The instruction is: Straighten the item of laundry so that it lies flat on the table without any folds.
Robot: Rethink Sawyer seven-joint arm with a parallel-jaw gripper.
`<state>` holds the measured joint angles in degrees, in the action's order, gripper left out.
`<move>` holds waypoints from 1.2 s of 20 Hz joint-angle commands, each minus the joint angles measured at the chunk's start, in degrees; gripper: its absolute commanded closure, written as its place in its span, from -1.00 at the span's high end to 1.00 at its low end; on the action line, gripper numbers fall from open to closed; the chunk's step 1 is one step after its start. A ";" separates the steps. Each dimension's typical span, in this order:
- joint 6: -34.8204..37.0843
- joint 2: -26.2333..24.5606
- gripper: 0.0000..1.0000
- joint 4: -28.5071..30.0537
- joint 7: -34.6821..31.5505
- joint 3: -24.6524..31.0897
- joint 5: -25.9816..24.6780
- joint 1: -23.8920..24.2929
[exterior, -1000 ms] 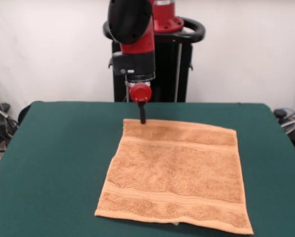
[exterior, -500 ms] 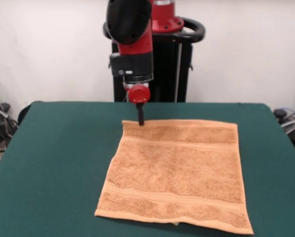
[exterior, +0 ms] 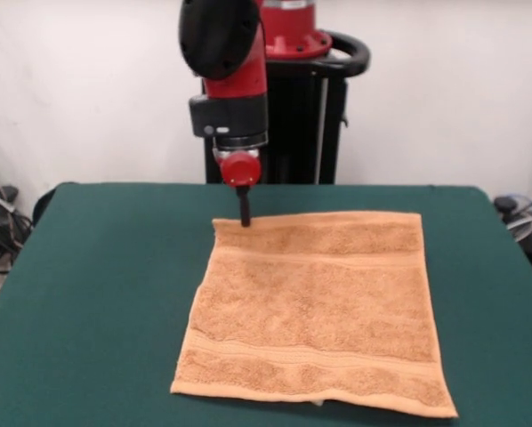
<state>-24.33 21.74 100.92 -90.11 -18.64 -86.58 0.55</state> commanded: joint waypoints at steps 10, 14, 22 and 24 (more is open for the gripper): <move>3.67 -4.26 -1.00 -3.29 -7.23 2.98 -7.20 -4.57; 4.24 -4.59 -1.00 -3.37 -7.78 3.43 -6.14 -3.84; 5.28 -4.39 1.00 -3.46 -12.35 2.83 -5.71 -4.29; 5.24 -4.06 1.00 -3.24 -12.06 2.85 -5.51 -4.36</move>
<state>-24.32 19.73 100.92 -90.11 -18.67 -91.63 -2.91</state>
